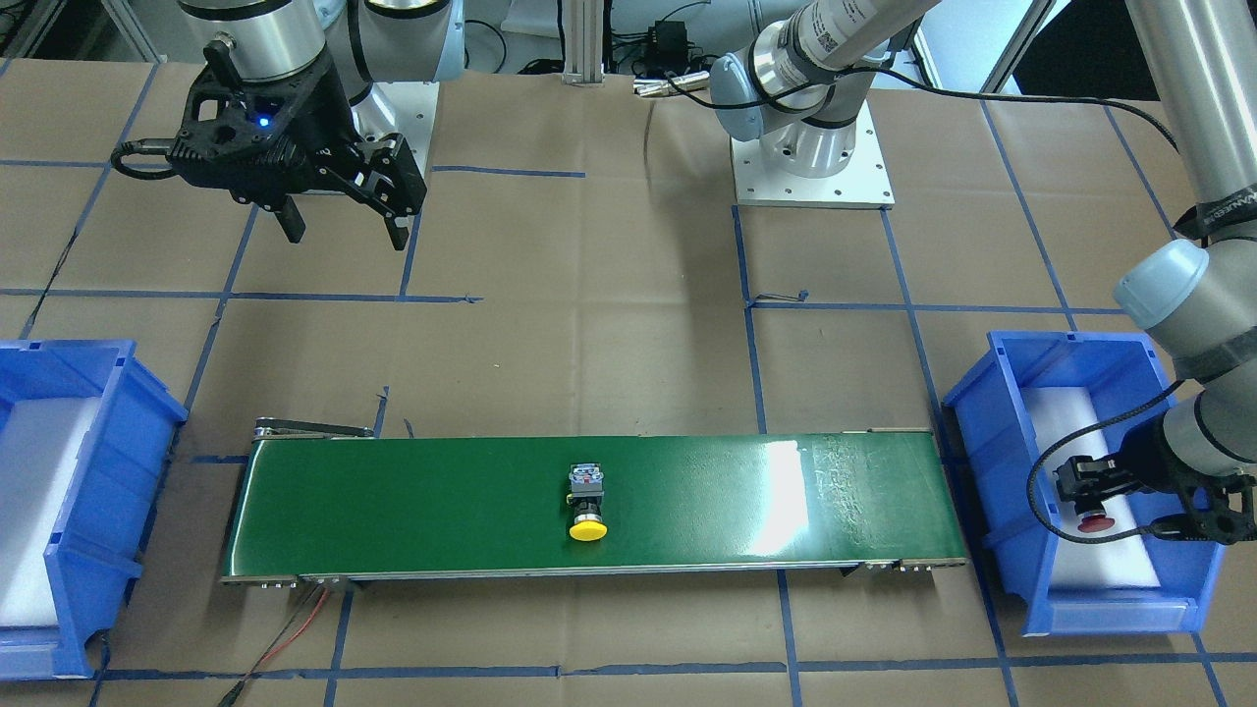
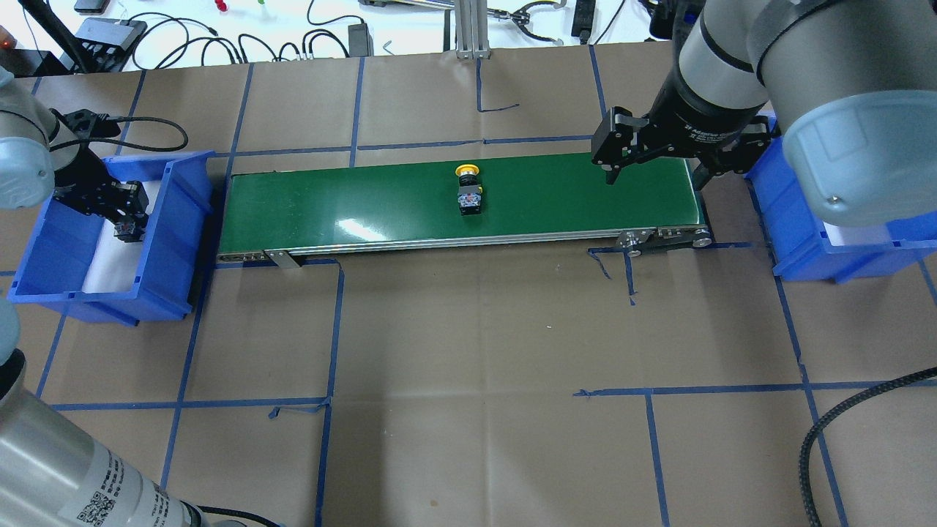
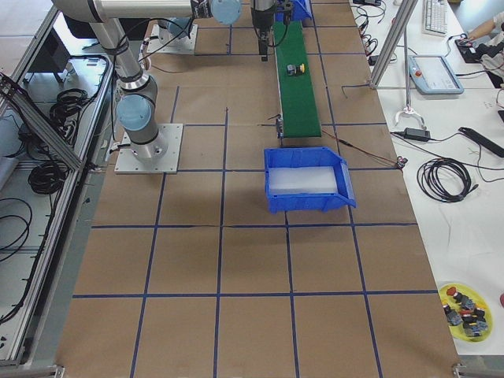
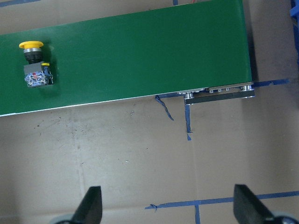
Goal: Transport two buttons from left to right
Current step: 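Lift the red button and carry it over the belt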
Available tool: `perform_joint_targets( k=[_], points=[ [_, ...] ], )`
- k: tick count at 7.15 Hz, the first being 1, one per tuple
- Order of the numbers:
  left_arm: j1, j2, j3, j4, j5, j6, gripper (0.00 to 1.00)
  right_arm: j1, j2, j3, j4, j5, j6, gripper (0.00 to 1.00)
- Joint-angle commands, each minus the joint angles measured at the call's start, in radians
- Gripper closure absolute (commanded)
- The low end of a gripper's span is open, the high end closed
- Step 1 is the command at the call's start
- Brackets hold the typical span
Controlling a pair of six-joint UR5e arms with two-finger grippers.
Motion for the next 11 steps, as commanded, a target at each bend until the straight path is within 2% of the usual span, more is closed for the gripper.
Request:
perform_joint_targets(
  k=[1,4,5,6,9,10,11],
  points=[
    [-0.004,0.064,0.06,-0.11,0.0,0.004,0.92,0.0,-0.001,0.0,0.0,0.0,0.002,0.0],
    [-0.032,0.153,0.293,-0.5,0.005,-0.023,0.92,0.0,0.001,0.0,0.0,0.0,0.002,0.0],
    [-0.081,0.153,0.34,-0.545,0.011,-0.058,0.92,0.0,0.001,0.0,0.0,0.002,0.002,0.0],
    [-0.151,0.153,0.342,-0.544,0.031,-0.127,0.92,0.0,0.001,0.0,-0.001,0.0,0.001,0.0],
    [-0.361,0.138,0.308,-0.544,0.014,-0.421,0.92,0.0,0.001,0.0,-0.001,0.002,0.001,0.0],
    [-0.401,0.142,0.258,-0.533,0.019,-0.458,0.92,0.0,0.001,0.0,-0.001,0.002,0.001,0.0],
    [-0.403,0.142,0.189,-0.463,0.019,-0.459,0.92,0.0,0.001,0.0,-0.001,0.0,-0.002,0.0]
  ],
)
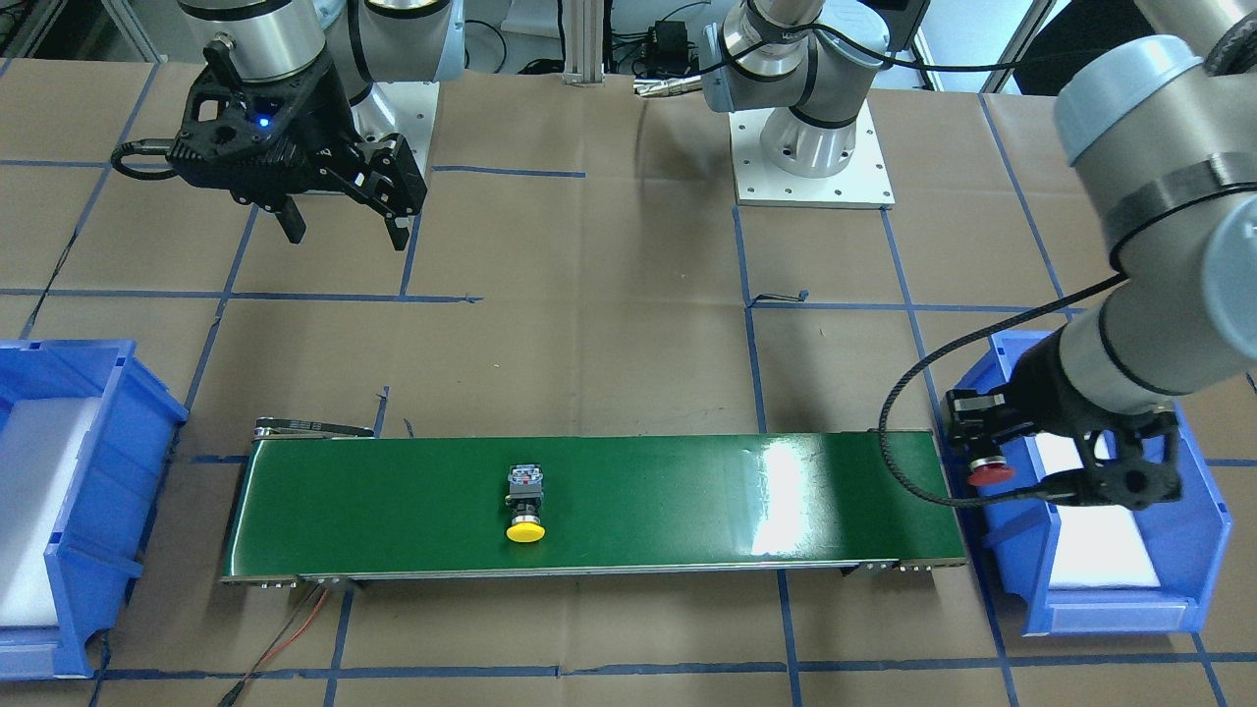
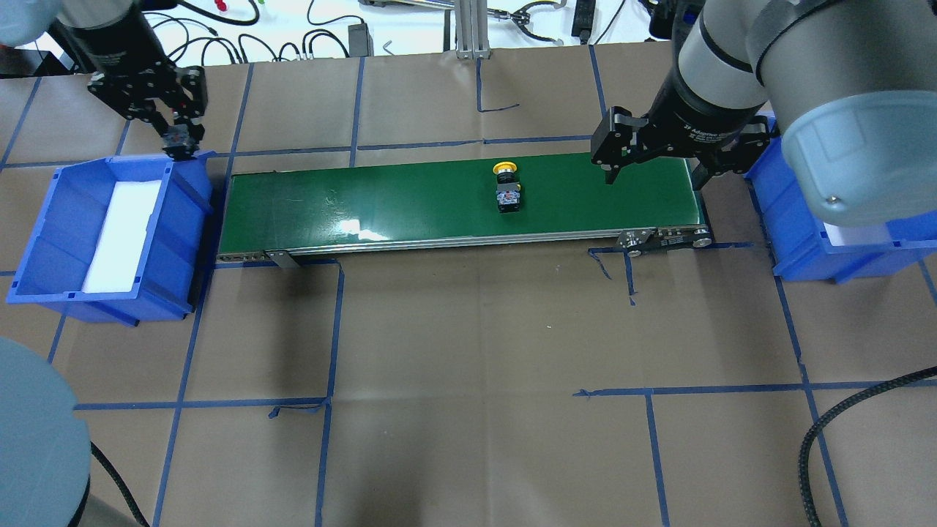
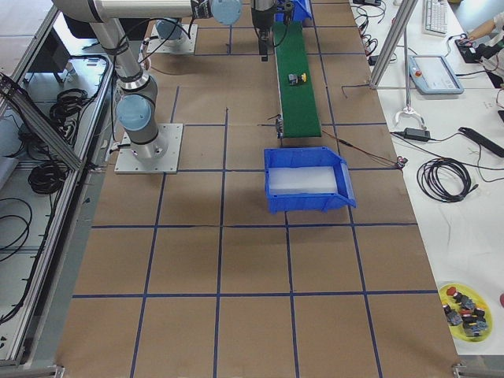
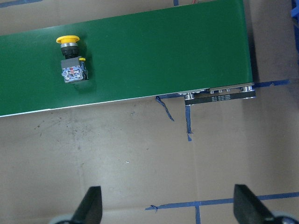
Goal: Transport two buttons from left to right
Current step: 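Lift the red button and carry it over the belt, then place the red button on the belt while the right gripper reaches toward the yellow button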
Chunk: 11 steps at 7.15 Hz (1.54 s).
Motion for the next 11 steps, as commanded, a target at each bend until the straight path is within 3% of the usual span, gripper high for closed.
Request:
perform_joint_targets(
  k=[1,2,5,7,8,10,11],
  points=[
    [-0.027,-0.005,-0.153,0.182,0.0,-0.027,0.92,-0.002,0.001,0.0,-0.002,-0.001,-0.004,0.0],
    [-0.027,-0.017,-0.222,0.315,0.003,-0.02,0.92,-0.002,0.005,-0.002,-0.005,0.002,0.001,0.0],
    [-0.023,-0.025,-0.292,0.377,-0.001,-0.026,0.92,-0.005,0.049,0.0,-0.05,0.002,0.004,0.0],
    [-0.023,-0.033,-0.318,0.386,-0.001,-0.03,0.91,-0.002,0.151,-0.002,-0.229,0.002,0.005,0.0],
    [-0.023,-0.033,-0.318,0.386,-0.001,-0.03,0.71,-0.002,0.202,-0.003,-0.309,0.014,0.008,0.0],
    [-0.027,-0.033,-0.315,0.389,0.0,-0.03,0.01,-0.003,0.297,-0.005,-0.436,0.089,0.005,0.0],
    [-0.025,-0.033,-0.301,0.389,0.003,-0.029,0.01,-0.006,0.387,-0.014,-0.524,0.088,-0.001,0.0]
  ],
)
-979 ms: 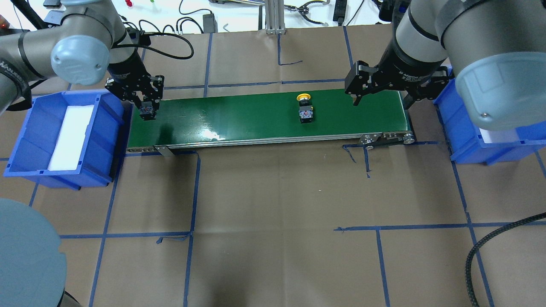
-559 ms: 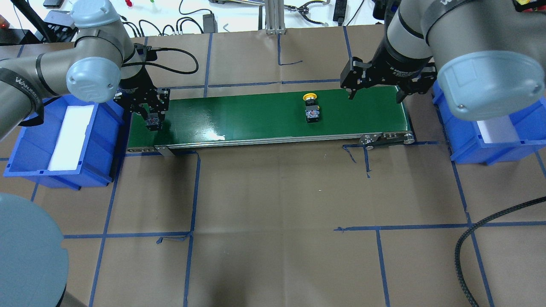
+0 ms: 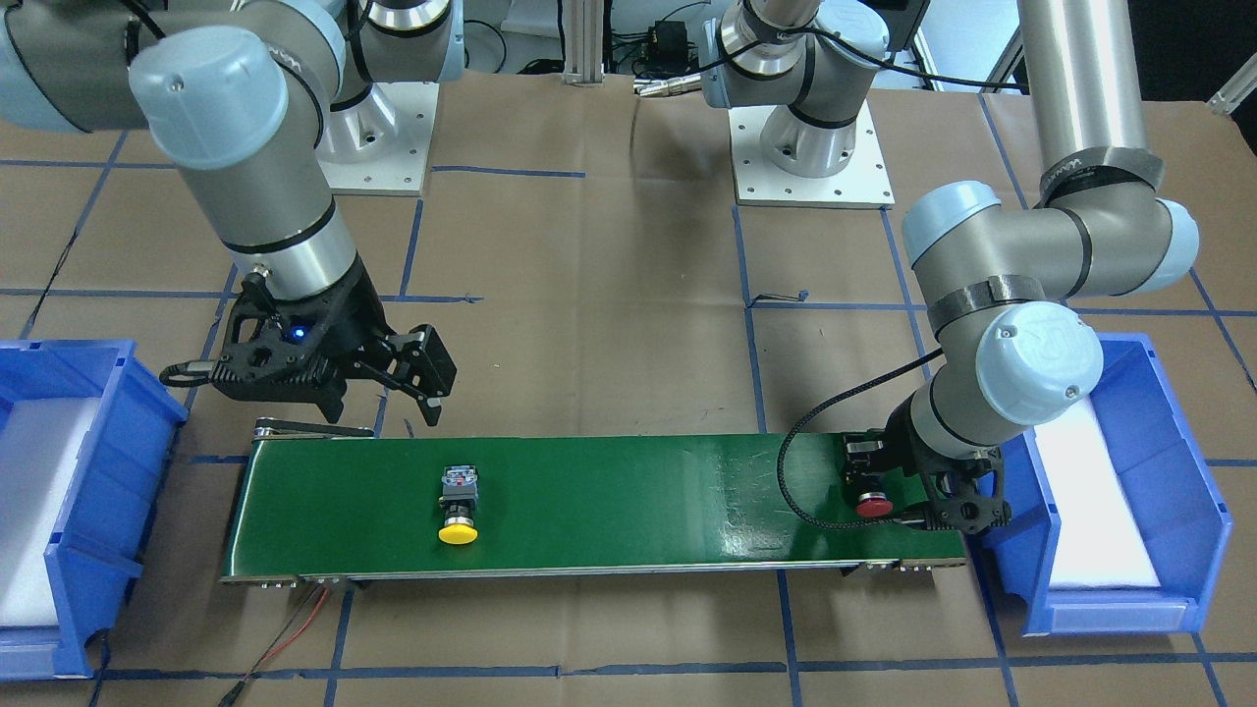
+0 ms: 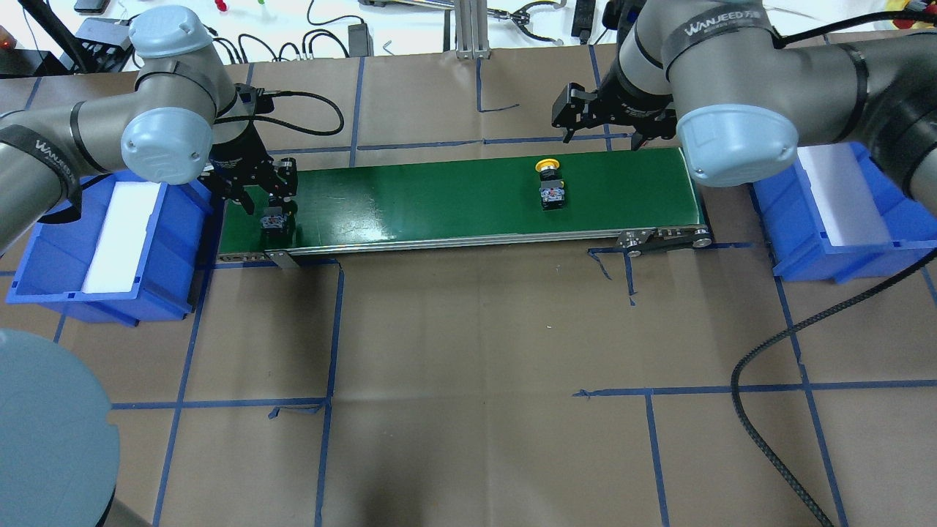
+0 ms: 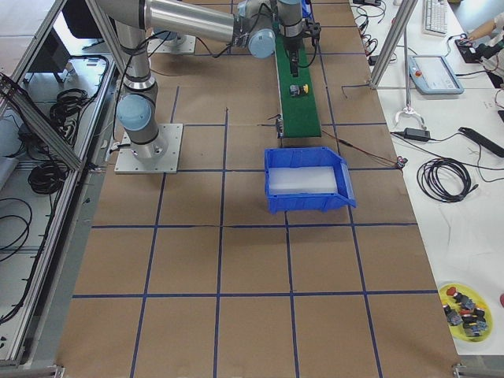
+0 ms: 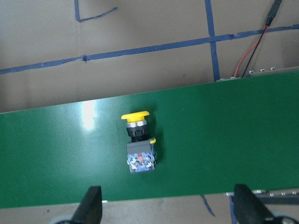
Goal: Transport two buttons from left to right
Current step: 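Place the red button on the belt while the right gripper reaches toward the yellow button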
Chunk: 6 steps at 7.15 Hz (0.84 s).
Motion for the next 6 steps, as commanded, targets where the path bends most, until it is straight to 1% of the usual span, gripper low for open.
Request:
perform_joint_targets(
  k=[1,2,3,4,5,6],
  points=[
    [0.0,0.009,0.03,0.001,0.006,0.005,0.01,-0.01,0.138,-0.004,-0.15,0.006,-0.013,0.0],
    [0.003,0.024,0.05,-0.001,0.007,0.005,0.01,-0.015,0.156,0.0,-0.151,-0.009,-0.003,0.0],
    [0.003,0.035,0.106,-0.042,0.007,0.008,0.01,-0.018,0.178,-0.006,-0.151,-0.003,0.0,0.0],
    [0.003,0.069,0.166,-0.155,0.007,0.008,0.01,-0.018,0.187,-0.007,-0.152,0.001,0.004,0.0],
    [-0.001,0.113,0.204,-0.257,0.003,0.002,0.0,-0.018,0.192,-0.003,-0.152,-0.011,0.004,0.0],
    [-0.007,0.151,0.194,-0.292,-0.001,-0.036,0.0,-0.018,0.213,-0.001,-0.152,-0.037,0.001,0.0]
  ],
)
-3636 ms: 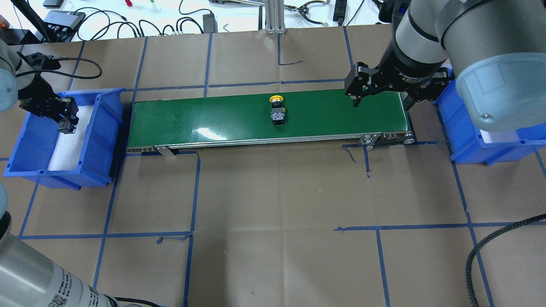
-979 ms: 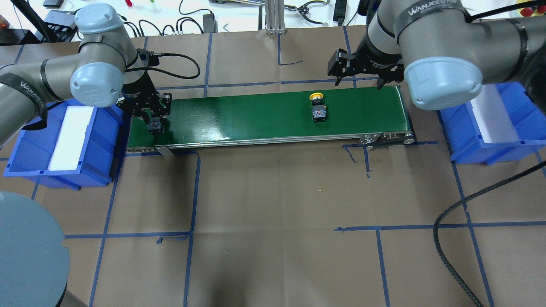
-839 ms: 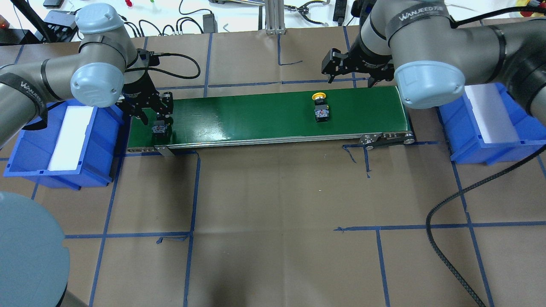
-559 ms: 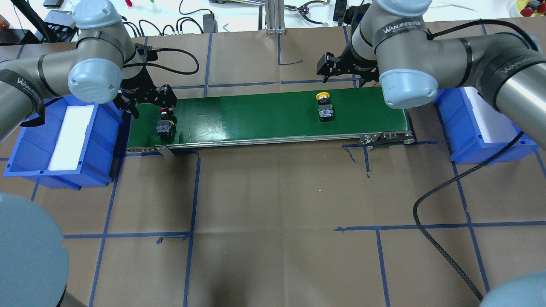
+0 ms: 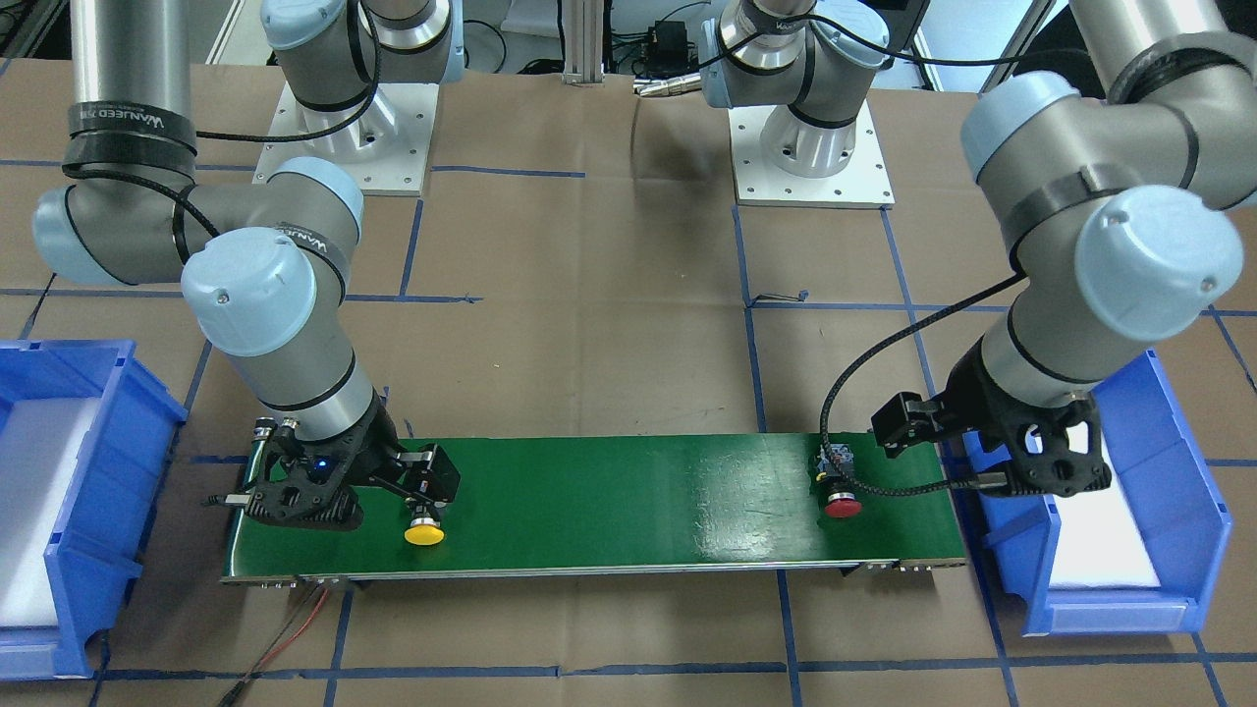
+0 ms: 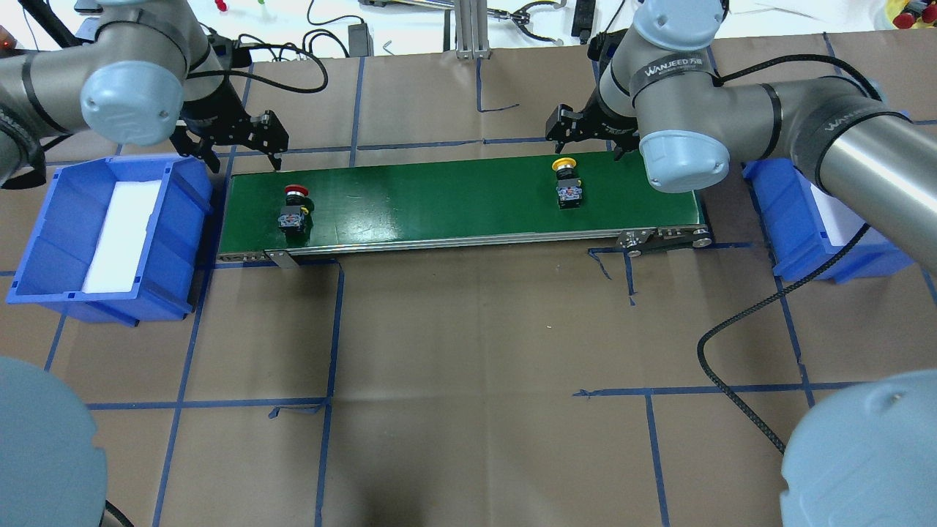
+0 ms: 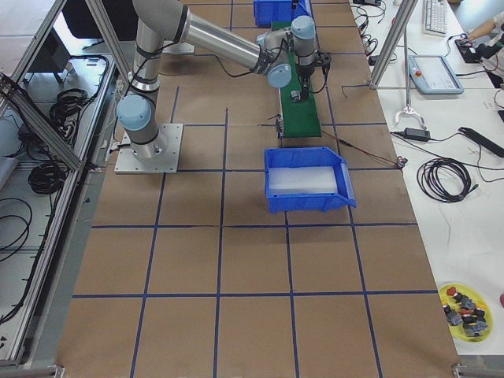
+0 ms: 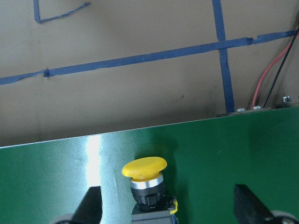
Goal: Transport two buttons from left to right
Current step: 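Grasp the yellow button on the belt with the right gripper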
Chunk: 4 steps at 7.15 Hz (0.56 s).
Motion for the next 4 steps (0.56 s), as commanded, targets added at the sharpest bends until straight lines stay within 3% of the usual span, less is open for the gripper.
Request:
perform_joint_targets(
  k=[1,4],
  points=[
    [-0.024,0.087,0.005,-0.12,-0.005,-0.094,0.0,0.0,0.035,0.001,0.0,-0.035,-0.003,0.0],
    [-0.103,0.231,-0.073,-0.176,-0.037,-0.181,0.0,0.001,0.04,0.007,0.009,-0.035,-0.002,0.03]
  ],
)
